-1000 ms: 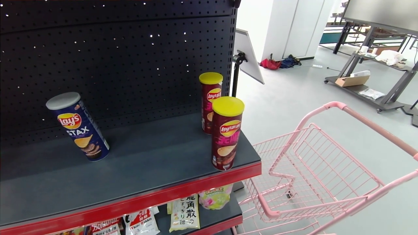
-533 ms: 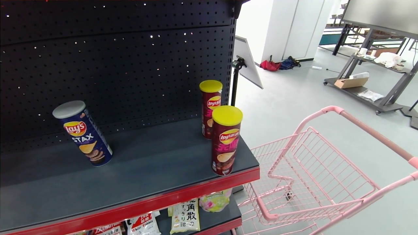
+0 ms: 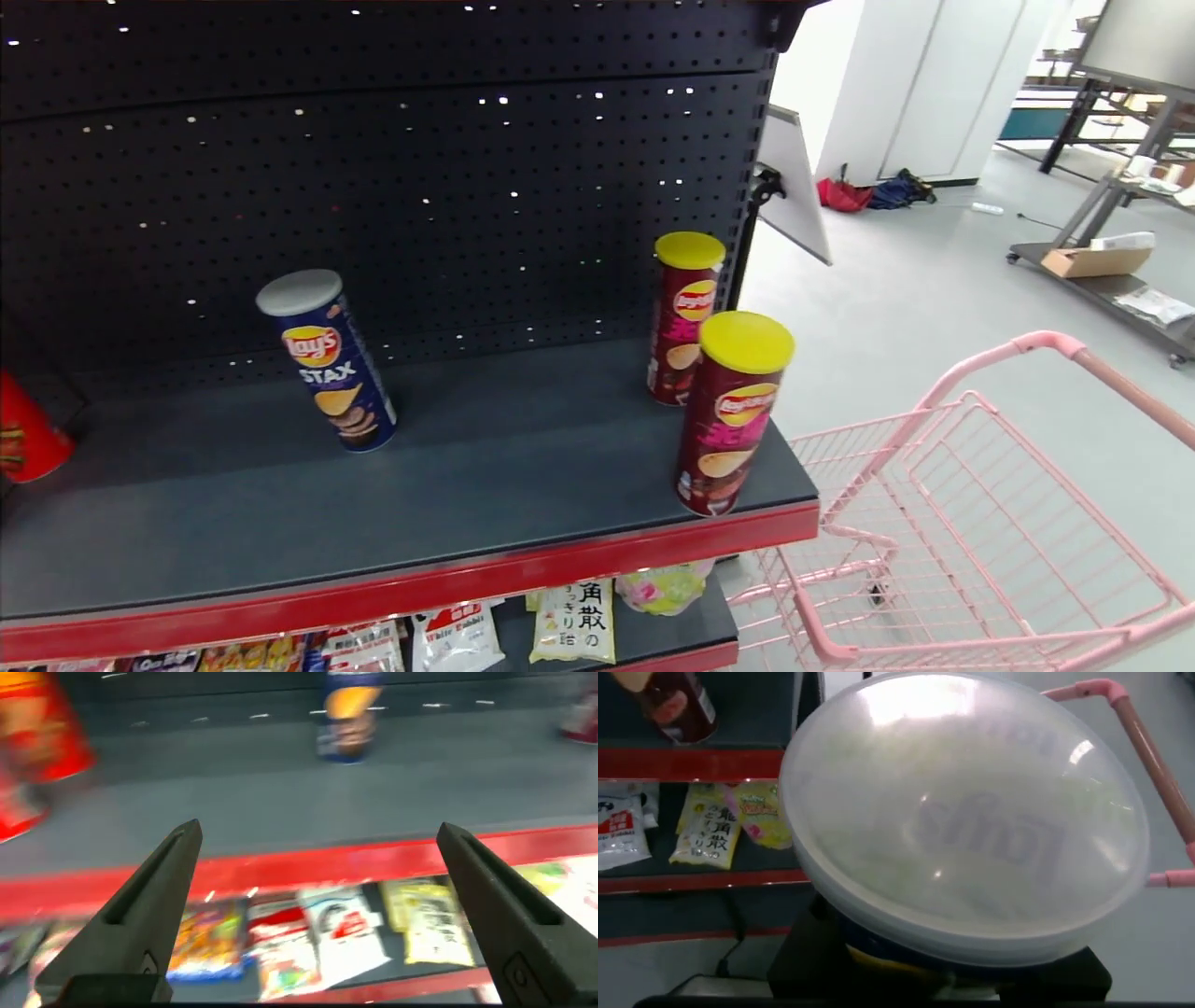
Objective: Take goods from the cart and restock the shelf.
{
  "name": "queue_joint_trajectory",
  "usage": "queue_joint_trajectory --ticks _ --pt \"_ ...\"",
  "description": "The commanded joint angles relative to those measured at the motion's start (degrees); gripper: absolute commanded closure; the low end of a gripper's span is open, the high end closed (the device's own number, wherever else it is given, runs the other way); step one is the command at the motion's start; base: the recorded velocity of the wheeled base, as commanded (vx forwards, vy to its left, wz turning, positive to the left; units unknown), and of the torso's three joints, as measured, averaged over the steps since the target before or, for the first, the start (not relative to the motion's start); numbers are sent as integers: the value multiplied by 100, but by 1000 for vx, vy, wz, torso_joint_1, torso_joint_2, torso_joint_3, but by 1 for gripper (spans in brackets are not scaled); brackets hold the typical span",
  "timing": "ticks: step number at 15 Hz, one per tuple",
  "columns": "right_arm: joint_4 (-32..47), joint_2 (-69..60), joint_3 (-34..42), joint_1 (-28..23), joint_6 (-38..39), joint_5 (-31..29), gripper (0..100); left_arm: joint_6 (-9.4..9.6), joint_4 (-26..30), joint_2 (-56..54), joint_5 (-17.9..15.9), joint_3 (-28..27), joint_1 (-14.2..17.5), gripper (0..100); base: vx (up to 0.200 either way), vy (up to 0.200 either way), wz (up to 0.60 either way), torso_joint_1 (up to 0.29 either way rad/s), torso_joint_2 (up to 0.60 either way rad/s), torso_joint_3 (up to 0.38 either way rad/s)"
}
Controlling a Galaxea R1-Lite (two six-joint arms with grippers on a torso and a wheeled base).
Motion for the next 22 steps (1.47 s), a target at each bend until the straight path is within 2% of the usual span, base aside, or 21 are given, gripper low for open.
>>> queue_joint_trajectory --ticks 1,2,14,22 --pt "2 -24 38 8 -3 -2 100 -1 -2 2 -1 0 6 0 0 0 600 17 2 2" --pt "2 -33 73 8 -3 -11 100 -1 -2 2 -1 0 6 0 0 0 600 -12 12 2" --pt "2 -1246 750 8 181 60 100 8 -2 2 -10 0 6 0 0 0 0 0 0 0" --pt "2 -1290 873 8 181 69 100 17 -2 2 -10 0 6 0 0 200 0 -1 4 1"
